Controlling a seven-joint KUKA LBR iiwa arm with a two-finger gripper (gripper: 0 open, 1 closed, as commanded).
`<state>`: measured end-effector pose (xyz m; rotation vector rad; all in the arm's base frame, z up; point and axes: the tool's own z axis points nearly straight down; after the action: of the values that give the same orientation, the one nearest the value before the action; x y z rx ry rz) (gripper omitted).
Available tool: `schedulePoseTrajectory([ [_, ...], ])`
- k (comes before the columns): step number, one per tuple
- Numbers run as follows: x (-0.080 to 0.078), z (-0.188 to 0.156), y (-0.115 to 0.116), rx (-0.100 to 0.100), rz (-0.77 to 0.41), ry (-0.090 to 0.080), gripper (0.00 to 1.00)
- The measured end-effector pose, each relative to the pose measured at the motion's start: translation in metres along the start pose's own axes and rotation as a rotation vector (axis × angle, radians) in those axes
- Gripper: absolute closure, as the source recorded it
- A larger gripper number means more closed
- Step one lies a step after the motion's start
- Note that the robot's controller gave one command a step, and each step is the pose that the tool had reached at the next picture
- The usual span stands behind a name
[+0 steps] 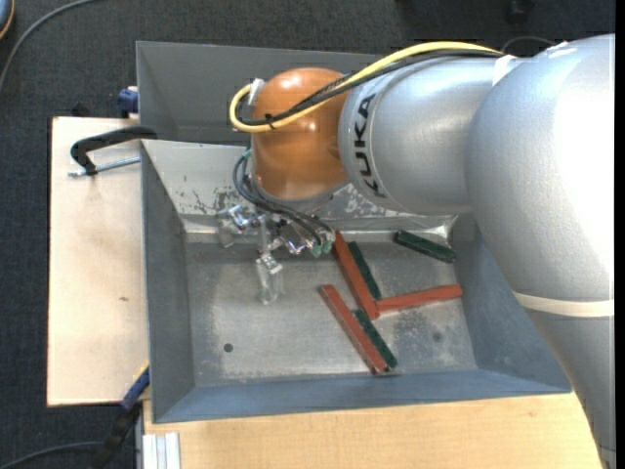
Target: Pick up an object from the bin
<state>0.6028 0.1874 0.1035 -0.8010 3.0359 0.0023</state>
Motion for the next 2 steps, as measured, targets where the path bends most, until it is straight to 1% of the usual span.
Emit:
schedulePoseTrajectory([
  [1, 0.083, -0.088, -0.089, 0.007, -0.067, -0.005, 0.00],
  [2, 0.116, -0.017, -0.131, -0.001, -0.054, 0.007, 0.00],
])
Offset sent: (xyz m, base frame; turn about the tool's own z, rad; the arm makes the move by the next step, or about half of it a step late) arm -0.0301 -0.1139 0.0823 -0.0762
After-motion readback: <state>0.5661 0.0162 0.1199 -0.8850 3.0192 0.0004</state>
